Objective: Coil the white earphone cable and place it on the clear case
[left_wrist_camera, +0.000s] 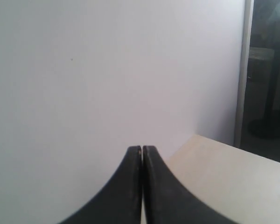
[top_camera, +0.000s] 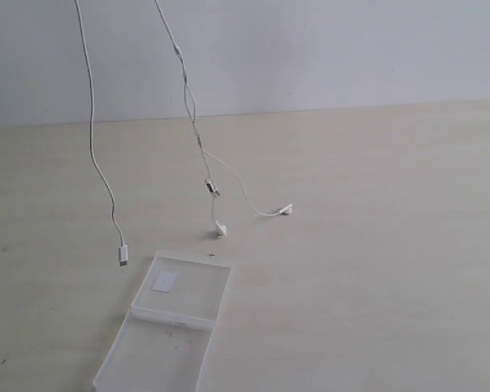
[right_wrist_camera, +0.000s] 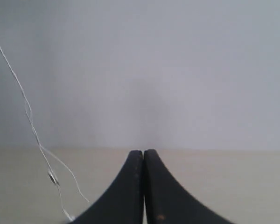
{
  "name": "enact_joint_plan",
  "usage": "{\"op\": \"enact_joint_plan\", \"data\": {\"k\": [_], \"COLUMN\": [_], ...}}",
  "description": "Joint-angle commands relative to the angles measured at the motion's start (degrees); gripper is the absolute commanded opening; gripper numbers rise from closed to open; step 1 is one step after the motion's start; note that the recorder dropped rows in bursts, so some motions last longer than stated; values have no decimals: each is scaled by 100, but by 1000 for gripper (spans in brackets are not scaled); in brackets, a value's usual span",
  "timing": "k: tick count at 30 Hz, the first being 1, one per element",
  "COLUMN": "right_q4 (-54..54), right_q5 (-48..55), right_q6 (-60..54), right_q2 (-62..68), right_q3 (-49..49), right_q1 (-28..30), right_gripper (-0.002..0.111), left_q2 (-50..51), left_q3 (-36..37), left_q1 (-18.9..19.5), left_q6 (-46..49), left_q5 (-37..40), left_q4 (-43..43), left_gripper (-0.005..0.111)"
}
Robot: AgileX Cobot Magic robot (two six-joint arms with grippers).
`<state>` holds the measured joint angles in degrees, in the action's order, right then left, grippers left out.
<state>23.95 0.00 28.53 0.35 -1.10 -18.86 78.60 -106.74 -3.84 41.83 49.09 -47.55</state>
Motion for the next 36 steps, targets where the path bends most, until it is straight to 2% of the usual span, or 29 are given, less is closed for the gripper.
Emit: {"op": "enact_joint_plan", "data": {"k": [1, 5, 9, 13, 18, 21, 23, 25, 28, 32, 34, 36], "right_q4": [-310, -341, -186, 530, 2275, 3459, 4533, 5024, 4910, 4162, 4121, 4071], "right_q5": [-1178, -2013, -2067, -2094, -2094, -2152, -2492, -2957, -2747, -2654, -2938, -3503], "right_q6": [572, 1181, 1816, 2544, 3581, 4713, 5584, 6569, 6601, 6485, 6485, 5954], "right_q2": [-35, -35, -35, 124, 959, 1699, 2277, 2794, 3507, 4294, 4599, 4912], "right_q3": [13, 13, -1, -114, -896, -1566, -2015, -2315, -2476, -2543, -2564, -2627], "right_q1": [23, 23, 23, 23, 23, 23, 23, 23, 23, 23, 23, 23], "right_gripper": [0, 0, 0, 0, 0, 0, 0, 0, 0, 0, 0, 0], "left_q2": [-13, -13, -13, -13, -13, -27, -69, -116, -208, -299, -313, -339], "left_q3": [-51, -51, -51, -51, -51, -51, -51, -51, -51, -51, -51, -51], "left_q1": [-20, -20, -20, -20, -20, -20, -20, -20, -20, -20, -20, -20], "left_q6": [223, 513, 768, 1214, 1347, 1386, 1386, 1386, 1395, 1395, 1395, 1395], "left_q5": [-301, -435, -571, -599, -727, -740, -740, -750, -750, -750, -750, -727], "left_q4": [-398, -728, -976, -1357, -1589, -1665, -1664, -1751, -1803, -1789, -1789, -1825], "left_gripper": [0, 0, 0, 0, 0, 0, 0, 0, 0, 0, 0, 0]}}
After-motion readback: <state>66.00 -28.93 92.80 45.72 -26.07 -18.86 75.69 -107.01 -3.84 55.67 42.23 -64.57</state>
